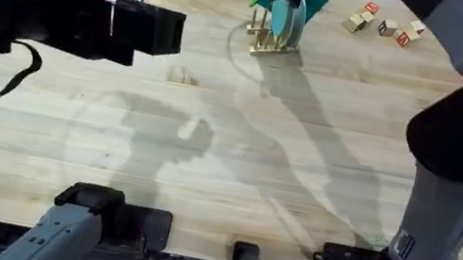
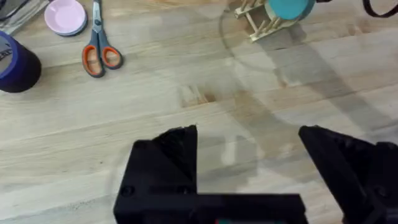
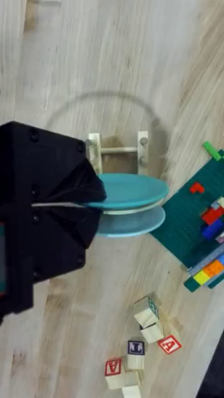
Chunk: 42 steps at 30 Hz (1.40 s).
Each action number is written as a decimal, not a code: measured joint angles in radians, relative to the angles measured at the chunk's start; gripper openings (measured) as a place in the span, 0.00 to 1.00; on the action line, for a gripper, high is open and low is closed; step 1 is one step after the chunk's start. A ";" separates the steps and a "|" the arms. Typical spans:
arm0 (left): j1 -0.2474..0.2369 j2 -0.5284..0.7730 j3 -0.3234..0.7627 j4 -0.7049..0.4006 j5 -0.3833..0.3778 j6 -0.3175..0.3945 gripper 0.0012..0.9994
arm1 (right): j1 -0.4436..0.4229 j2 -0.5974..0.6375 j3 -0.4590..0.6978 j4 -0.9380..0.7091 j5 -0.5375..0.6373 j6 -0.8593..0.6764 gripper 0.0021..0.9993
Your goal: Pick up the plates from the table one by one and place each into a slot on the dish rack.
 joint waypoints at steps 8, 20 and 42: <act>0.000 0.000 0.000 0.000 -0.004 0.000 1.00 | 0.000 0.000 0.000 0.001 -0.004 0.000 0.03; 0.000 0.000 0.000 0.000 -0.004 0.000 0.99 | 0.000 0.033 0.001 -0.003 -0.019 0.000 0.03; 0.000 0.000 0.000 0.000 -0.005 0.000 0.99 | 0.000 0.034 0.001 -0.023 -0.019 0.000 0.31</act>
